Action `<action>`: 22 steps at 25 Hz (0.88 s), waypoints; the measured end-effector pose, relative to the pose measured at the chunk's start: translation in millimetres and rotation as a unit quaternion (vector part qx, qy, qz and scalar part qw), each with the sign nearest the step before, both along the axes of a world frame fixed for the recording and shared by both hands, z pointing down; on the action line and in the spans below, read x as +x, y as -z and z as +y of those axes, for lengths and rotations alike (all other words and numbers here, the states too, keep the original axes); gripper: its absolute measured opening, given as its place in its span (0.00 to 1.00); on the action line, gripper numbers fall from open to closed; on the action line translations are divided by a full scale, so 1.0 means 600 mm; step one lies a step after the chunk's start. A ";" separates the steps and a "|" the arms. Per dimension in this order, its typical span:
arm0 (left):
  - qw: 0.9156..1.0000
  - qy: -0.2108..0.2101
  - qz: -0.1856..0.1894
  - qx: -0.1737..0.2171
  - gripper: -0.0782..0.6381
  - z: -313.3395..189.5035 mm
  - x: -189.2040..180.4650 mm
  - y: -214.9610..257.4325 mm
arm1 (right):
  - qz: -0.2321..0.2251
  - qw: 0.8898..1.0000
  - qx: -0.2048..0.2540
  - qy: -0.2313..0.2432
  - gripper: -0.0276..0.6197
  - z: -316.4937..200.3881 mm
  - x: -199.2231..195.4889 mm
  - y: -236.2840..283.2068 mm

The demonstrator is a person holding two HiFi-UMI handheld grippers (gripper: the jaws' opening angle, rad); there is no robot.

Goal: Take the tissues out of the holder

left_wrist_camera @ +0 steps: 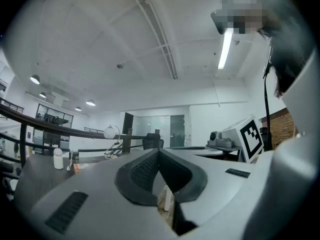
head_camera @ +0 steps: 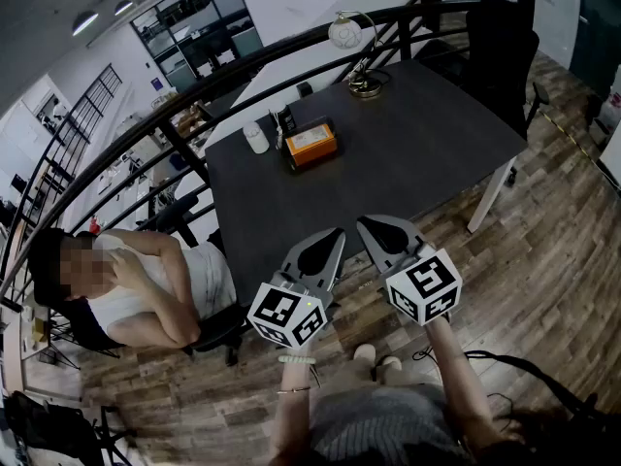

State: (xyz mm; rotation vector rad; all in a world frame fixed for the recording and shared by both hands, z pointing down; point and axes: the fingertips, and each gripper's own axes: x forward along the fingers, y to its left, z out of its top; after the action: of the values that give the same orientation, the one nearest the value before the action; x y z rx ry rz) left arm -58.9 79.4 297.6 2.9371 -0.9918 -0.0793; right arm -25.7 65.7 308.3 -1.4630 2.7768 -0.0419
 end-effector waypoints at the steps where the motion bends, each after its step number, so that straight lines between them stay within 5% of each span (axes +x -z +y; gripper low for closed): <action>1: 1.000 0.000 0.000 -0.001 0.12 0.003 0.001 -0.001 | 0.000 1.000 0.000 0.001 0.06 0.003 0.002 -0.001; 22: 1.000 0.008 -0.008 0.001 0.12 0.027 0.032 -0.005 | -0.008 1.000 0.002 0.007 0.06 0.019 0.036 -0.002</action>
State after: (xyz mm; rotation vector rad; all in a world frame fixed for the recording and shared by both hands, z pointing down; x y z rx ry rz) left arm -39.5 95.8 300.3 2.9366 -1.0172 -0.0565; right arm -4.0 77.3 309.2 -1.4352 2.7731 -0.0497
